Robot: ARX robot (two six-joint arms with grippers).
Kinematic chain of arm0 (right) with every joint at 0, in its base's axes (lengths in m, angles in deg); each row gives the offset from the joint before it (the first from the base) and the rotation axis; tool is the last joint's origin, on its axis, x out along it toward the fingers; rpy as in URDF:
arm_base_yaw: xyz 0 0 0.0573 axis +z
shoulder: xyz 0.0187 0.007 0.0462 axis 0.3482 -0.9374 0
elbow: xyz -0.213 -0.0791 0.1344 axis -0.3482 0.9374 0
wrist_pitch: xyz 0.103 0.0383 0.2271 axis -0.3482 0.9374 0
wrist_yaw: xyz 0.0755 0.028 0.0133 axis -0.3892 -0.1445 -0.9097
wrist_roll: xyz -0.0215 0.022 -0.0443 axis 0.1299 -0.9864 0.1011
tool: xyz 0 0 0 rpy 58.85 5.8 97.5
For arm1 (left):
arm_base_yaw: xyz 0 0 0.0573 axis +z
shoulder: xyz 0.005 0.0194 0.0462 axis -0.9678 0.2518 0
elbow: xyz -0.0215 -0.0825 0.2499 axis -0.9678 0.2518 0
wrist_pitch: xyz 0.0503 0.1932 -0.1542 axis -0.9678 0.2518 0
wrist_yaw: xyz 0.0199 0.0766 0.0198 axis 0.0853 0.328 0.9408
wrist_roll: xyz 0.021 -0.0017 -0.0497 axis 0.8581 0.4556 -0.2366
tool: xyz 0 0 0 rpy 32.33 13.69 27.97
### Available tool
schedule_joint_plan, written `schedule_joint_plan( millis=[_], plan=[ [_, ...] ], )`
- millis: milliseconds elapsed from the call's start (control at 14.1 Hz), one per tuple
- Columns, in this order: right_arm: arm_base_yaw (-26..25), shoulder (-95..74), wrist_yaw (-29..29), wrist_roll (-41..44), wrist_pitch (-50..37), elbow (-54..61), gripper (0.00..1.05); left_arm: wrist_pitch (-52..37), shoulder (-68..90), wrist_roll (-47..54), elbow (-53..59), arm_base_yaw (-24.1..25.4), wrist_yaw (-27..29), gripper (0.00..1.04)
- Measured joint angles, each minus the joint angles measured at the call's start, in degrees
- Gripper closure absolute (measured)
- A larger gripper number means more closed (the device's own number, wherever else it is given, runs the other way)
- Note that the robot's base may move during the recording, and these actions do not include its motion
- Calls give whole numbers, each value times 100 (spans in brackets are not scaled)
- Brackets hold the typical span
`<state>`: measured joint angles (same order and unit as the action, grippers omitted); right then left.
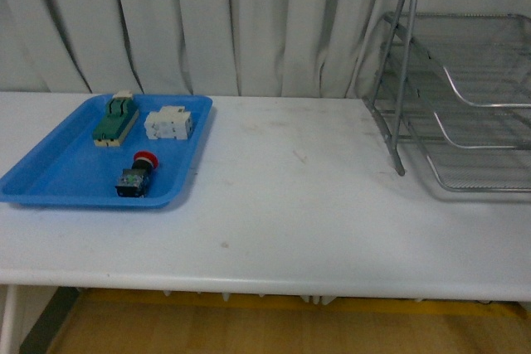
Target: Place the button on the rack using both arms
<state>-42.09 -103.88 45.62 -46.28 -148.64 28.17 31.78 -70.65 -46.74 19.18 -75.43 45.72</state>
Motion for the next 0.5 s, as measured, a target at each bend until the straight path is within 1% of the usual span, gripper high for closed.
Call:
schedule_joint_plan(
  millis=[142,497],
  plan=[
    [35,-22,7,72,2,-153,6,2,0,0,0,0,0,7],
    [122,-144,48,275,428,-584,6,2,0,0,0,0,0,7]
  ],
)
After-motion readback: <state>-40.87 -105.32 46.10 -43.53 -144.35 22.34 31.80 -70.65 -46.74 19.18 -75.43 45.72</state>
